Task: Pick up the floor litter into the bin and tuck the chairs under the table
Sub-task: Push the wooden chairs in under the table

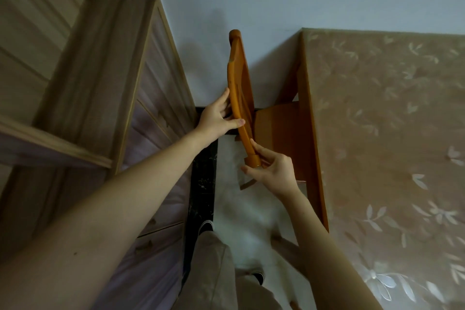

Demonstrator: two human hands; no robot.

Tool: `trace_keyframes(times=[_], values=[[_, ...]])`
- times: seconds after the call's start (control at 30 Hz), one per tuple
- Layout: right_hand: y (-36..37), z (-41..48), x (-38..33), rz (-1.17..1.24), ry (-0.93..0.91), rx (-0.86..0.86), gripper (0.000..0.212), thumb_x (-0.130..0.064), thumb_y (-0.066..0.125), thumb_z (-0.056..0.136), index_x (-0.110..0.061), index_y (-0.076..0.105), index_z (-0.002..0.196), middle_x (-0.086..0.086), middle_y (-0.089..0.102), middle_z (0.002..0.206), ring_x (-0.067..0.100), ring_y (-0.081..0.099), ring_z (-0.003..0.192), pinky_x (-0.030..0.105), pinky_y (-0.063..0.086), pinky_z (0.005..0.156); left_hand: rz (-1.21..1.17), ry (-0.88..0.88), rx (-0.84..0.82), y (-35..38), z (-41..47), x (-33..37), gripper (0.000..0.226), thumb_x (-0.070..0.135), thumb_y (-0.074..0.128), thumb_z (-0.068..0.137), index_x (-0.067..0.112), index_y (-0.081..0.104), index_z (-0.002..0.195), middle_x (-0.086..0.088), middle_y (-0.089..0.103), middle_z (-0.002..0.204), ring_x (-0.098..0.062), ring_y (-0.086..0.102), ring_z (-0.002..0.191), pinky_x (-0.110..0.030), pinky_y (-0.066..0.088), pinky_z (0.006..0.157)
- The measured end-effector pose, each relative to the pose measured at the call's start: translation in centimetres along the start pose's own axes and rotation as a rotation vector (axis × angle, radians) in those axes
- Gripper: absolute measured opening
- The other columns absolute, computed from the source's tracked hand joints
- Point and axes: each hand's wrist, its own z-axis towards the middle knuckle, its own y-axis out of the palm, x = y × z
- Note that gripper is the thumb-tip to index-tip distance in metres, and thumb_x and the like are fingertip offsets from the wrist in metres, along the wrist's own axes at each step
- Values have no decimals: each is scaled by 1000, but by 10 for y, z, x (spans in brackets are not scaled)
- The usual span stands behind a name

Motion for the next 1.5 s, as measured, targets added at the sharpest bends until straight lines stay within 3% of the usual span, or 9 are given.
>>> trace_keyframes(times=[0.13, 0.27, 0.4, 0.53, 0.8, 1.0, 1.13, 1.27, 1.5], values=[[-9, 14, 2, -20, -6, -2, 73, -33, 83, 74, -25, 53, 139, 0, 73, 79, 20, 71, 67, 37, 61, 70, 12, 12, -22, 4, 18, 4, 103, 3, 81, 73, 18, 16, 152, -5, 35, 152, -18, 41, 134, -14, 47, 91], [-14, 30, 0, -47, -15, 12, 75, -37, 83, 72, -28, 53, 140, -2, 74, 85, 17, 72, 71, 37, 61, 71, 35, 13, -60, 1, 39, 9, 105, 8, 84, 70, 19, 19, 152, -4, 39, 150, -17, 46, 131, -36, 44, 104], [-18, 40, 0, -53, -30, 28, 75, -39, 84, 71, -25, 54, 139, -7, 73, 97, 3, 70, 86, 30, 57, 86, 39, 20, -70, 3, 50, 14, 104, 5, 82, 71, 17, 18, 152, -6, 38, 150, -17, 45, 132, -28, 42, 104], [-20, 41, 1, -47, -29, 32, 74, -38, 84, 72, -26, 53, 139, -6, 72, 98, 3, 70, 84, 31, 57, 87, 47, 38, -70, 6, 56, 12, 102, 4, 81, 72, 16, 18, 152, -7, 37, 151, -17, 44, 132, -21, 41, 101], [-18, 37, -2, -25, -16, 41, 76, -42, 81, 71, -27, 53, 140, -5, 73, 101, 7, 71, 87, 35, 57, 88, 178, 51, -105, 4, 55, 14, 99, 15, 80, 76, 18, 16, 152, -5, 37, 151, -18, 40, 135, -36, 39, 109], [-17, 25, -13, -57, 6, 15, 69, -33, 77, 81, -25, 47, 144, -4, 69, 113, 6, 67, 98, 35, 52, 98, 472, 136, -70, 0, 25, 29, 74, 23, 67, 89, 20, 24, 150, -7, 38, 151, -22, 36, 137, -42, 34, 112], [-37, -2, -29, -189, -79, 157, 64, -38, 72, 86, -21, 49, 143, -7, 55, 138, -5, 47, 122, 10, 38, 101, 832, 285, -95, -12, -1, 42, 64, 46, 52, 94, 23, 28, 149, -5, 41, 149, -22, 37, 136, -45, 36, 109], [-68, -43, -49, -335, -186, 301, 55, -38, 68, 89, -21, 53, 140, -2, 53, 142, 13, 43, 136, 33, 37, 111, 1115, 558, -11, -3, -49, 80, 62, 52, 33, 96, 18, 32, 148, -7, 37, 151, -28, 30, 140, -45, 26, 113], [-117, -125, -59, -638, -366, 452, 55, -47, 42, 98, -15, 51, 141, 7, 52, 144, 28, 38, 139, 43, 32, 114, 1216, 794, 39, 52, -153, 119, 61, 56, 15, 98, 26, 28, 149, -2, 30, 155, -24, 18, 145, -48, 13, 118]])
